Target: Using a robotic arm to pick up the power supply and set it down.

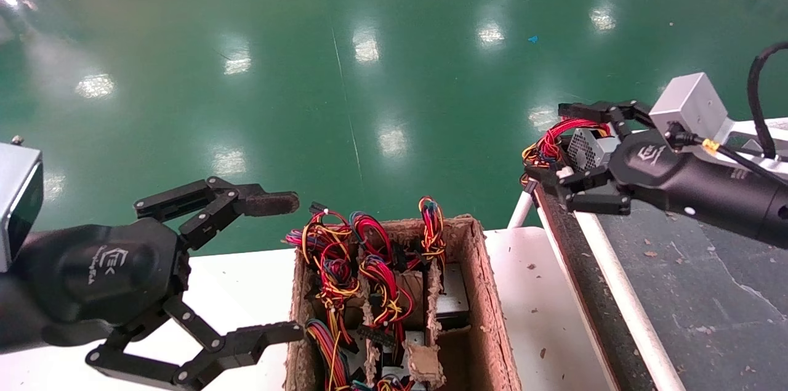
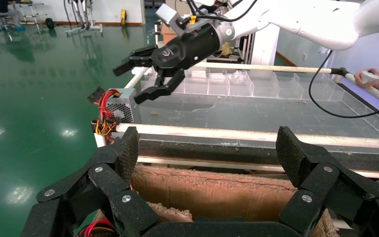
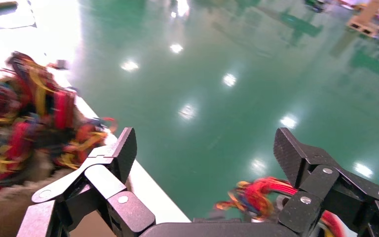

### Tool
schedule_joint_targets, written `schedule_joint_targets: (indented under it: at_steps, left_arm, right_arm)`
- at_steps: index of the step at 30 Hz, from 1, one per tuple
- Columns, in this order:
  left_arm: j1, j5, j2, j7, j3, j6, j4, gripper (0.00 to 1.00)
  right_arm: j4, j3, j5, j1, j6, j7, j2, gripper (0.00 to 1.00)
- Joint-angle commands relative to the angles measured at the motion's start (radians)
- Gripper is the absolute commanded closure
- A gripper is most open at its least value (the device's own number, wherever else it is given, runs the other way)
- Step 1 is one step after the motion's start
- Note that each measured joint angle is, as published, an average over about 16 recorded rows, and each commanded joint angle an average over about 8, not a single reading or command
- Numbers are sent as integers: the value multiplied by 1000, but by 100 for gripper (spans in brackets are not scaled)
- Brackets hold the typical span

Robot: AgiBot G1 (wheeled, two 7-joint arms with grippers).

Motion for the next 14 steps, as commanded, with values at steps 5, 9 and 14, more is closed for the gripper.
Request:
schedule_joint_targets:
  at_steps: [5,9,14]
  left_arm:
    - [0,0,0,0,0,0,0,0]
    - [0,0,0,0,0,0,0,0]
    - [0,0,0,0,0,0,0,0]
  right_arm:
    - [11,1,71,-11,-73,1,8,0]
    - [18,1,118,-18,-121,1,14,0]
    - [24,1,160,-24,-163,2,19,0]
